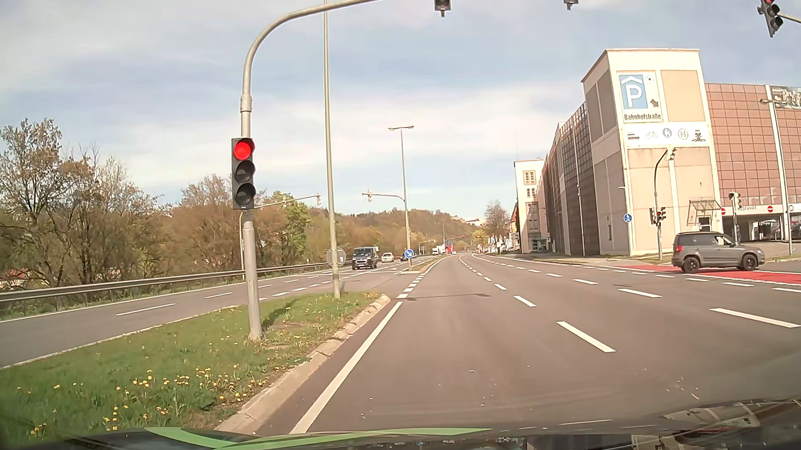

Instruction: Follow the waypoints while adhering to traffic rules and regulations

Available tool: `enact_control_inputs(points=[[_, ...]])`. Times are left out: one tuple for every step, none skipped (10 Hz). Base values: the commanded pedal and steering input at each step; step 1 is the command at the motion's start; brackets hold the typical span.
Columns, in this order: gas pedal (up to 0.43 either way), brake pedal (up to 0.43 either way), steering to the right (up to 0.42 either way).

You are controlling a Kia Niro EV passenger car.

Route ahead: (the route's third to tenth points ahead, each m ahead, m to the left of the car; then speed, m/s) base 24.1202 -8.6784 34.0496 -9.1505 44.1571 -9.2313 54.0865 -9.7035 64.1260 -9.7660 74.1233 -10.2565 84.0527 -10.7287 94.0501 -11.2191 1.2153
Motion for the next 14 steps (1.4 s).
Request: enact_control_inputs(points=[[0.000, 0.091, -0.007], [0.000, 0.091, -0.008], [0.000, 0.091, -0.006], [0.000, 0.098, -0.003], [0.000, 0.116, 0.003], [0.000, 0.122, 0.006], [0.000, 0.122, 0.006], [0.000, 0.122, 0.006], [0.000, 0.122, 0.006], [0.000, 0.122, 0.006], [0.000, 0.122, 0.005], [0.000, 0.122, 0.005], [0.000, 0.122, 0.005], [0.000, 0.122, 0.005]])
